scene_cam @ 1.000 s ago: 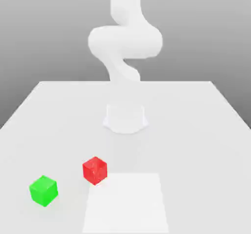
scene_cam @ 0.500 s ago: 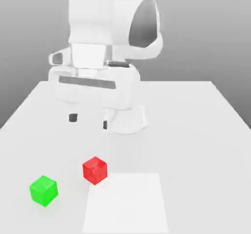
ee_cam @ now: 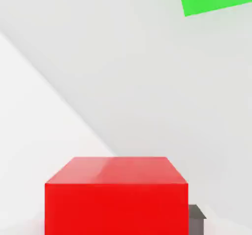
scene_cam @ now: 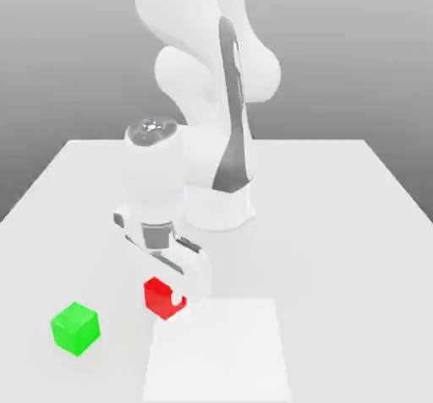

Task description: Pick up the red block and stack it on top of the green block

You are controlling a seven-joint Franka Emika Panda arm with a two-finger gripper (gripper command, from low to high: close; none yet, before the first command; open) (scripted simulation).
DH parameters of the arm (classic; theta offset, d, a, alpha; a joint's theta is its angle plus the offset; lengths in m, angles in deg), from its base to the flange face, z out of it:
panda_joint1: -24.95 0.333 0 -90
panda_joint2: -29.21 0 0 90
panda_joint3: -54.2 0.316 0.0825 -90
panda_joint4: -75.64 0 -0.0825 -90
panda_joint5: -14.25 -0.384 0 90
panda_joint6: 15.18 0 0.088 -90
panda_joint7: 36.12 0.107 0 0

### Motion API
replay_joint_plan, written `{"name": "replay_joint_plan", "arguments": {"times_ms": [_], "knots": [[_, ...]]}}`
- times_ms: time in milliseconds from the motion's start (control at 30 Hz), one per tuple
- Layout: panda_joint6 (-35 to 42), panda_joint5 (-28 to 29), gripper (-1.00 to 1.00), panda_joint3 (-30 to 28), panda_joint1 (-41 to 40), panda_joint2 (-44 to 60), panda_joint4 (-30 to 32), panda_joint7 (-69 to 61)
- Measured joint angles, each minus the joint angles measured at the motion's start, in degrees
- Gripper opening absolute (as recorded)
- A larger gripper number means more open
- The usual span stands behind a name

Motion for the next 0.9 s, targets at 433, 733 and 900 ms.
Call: {"name": "replay_joint_plan", "arguments": {"times_ms": [433,733,900], "knots": [[18.71,0.66,-1.0,-2.59,-2.99,-14.17,-4.52,-0.7],[20.82,-1.45,-1.0,-4.83,-9.51,-3.15,-17.6,-4.32],[17.11,-2.32,1.0,-4.23,-9.9,0.89,-17.91,-4.97]]}}
